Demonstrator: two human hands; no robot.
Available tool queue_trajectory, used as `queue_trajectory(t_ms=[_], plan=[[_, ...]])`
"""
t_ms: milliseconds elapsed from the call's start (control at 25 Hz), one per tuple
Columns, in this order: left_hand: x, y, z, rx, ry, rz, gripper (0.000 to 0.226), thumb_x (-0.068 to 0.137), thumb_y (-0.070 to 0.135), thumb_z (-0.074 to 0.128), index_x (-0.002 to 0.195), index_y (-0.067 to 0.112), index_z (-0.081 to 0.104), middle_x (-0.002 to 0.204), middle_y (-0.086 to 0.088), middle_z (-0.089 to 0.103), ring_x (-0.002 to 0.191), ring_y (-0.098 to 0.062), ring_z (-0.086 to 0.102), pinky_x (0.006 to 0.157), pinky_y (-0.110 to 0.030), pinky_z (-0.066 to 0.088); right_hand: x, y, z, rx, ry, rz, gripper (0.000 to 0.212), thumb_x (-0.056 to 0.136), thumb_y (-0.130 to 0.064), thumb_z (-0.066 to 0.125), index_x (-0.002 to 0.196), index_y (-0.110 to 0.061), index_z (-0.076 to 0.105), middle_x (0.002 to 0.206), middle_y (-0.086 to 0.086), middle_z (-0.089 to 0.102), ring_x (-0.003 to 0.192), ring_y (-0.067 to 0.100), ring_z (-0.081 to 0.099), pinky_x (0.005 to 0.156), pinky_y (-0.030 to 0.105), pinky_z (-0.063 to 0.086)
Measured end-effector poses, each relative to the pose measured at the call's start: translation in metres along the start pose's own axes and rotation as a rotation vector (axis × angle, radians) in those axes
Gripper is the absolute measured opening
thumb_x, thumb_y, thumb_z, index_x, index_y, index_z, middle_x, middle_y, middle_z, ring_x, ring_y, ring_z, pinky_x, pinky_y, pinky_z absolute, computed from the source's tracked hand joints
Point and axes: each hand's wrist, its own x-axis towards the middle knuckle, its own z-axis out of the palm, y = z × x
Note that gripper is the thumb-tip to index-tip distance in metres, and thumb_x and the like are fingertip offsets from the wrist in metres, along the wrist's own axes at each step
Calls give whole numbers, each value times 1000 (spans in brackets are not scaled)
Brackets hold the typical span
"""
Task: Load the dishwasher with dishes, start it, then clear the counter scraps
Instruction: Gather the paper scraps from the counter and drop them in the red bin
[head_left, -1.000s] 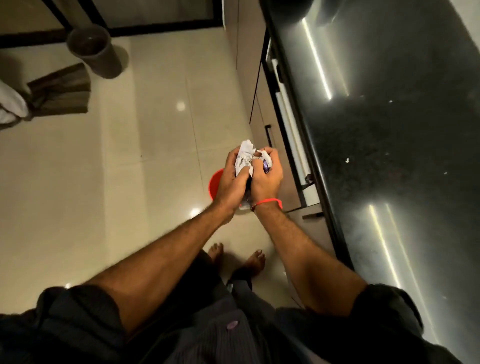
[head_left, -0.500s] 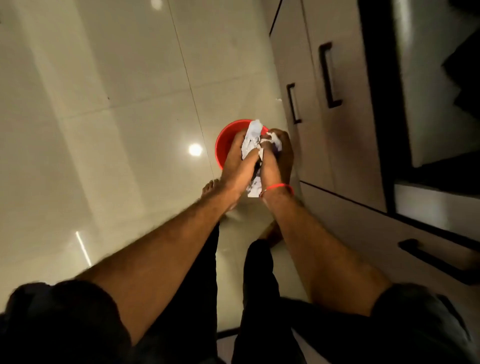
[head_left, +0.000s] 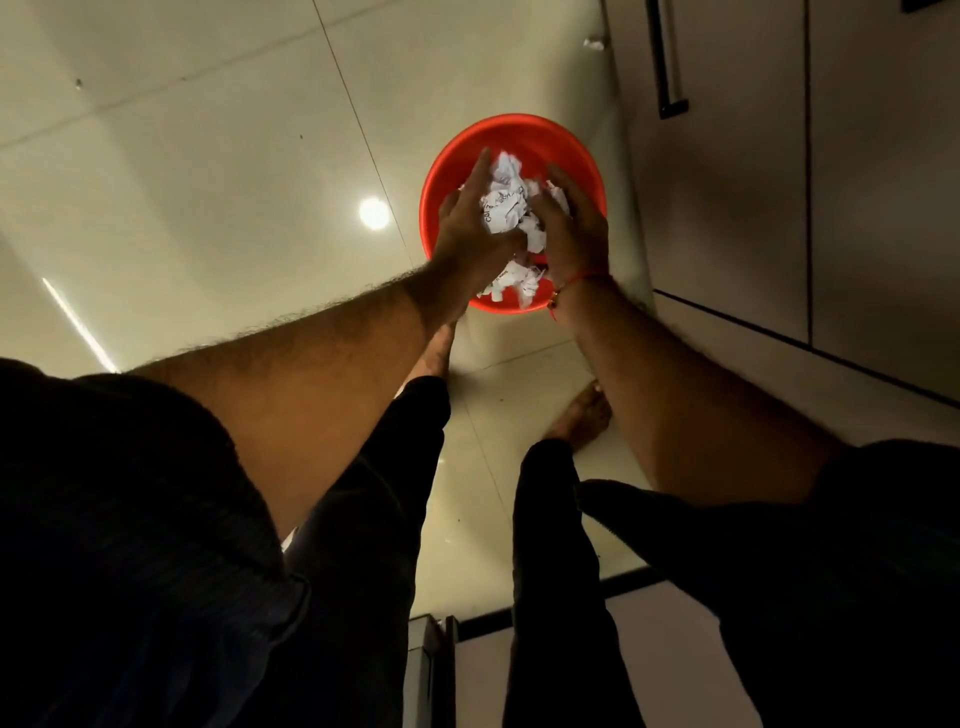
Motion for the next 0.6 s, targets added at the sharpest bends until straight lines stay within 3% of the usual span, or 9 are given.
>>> queue_trajectory(t_ms=[80,120,240,320,440,600], plan=[[6,-7,0,18,37,-29,104,77,22,83,158,33,19,162,-1,28,150,-31,26,116,-56,37,3,1,0,-60,3,5,43,98,-20,58,140,-20,51,138,5,56,122,24,56,98,38,52],[7,-10,-1,8,49,-31,104,74,32,85,157,35,22,162,0,28,149,-30,27,116,-56,36,3,1,0,-75,15,5,44,97,-20,58,141,-21,50,140,5,55,125,25,54,99,38,50],[3,-15,-5,0,80,1,105,62,52,81,153,35,32,156,4,38,144,-26,37,114,-54,40,-1,3,-2,-84,35,14,40,98,-16,55,138,-20,55,128,-1,61,106,12,58,74,14,48],[-3,-12,-6,-5,83,45,92,68,42,79,150,30,40,153,3,42,141,-23,41,113,-52,41,-4,6,-4,-109,39,11,38,97,-15,54,135,-18,59,123,-1,63,98,6,58,62,6,41],[-17,1,-10,-12,61,136,76,74,23,75,145,24,46,151,-1,43,138,-23,44,113,-48,43,-9,10,-8,-84,76,-25,35,95,-9,57,130,-10,62,125,4,64,102,9,59,69,1,41],[-42,19,-19,5,52,203,70,80,10,71,145,21,49,150,-1,41,139,-21,42,115,-45,41,-30,-2,-18,-22,101,-70,34,91,-4,60,125,-7,64,130,10,64,116,20,58,91,22,43]])
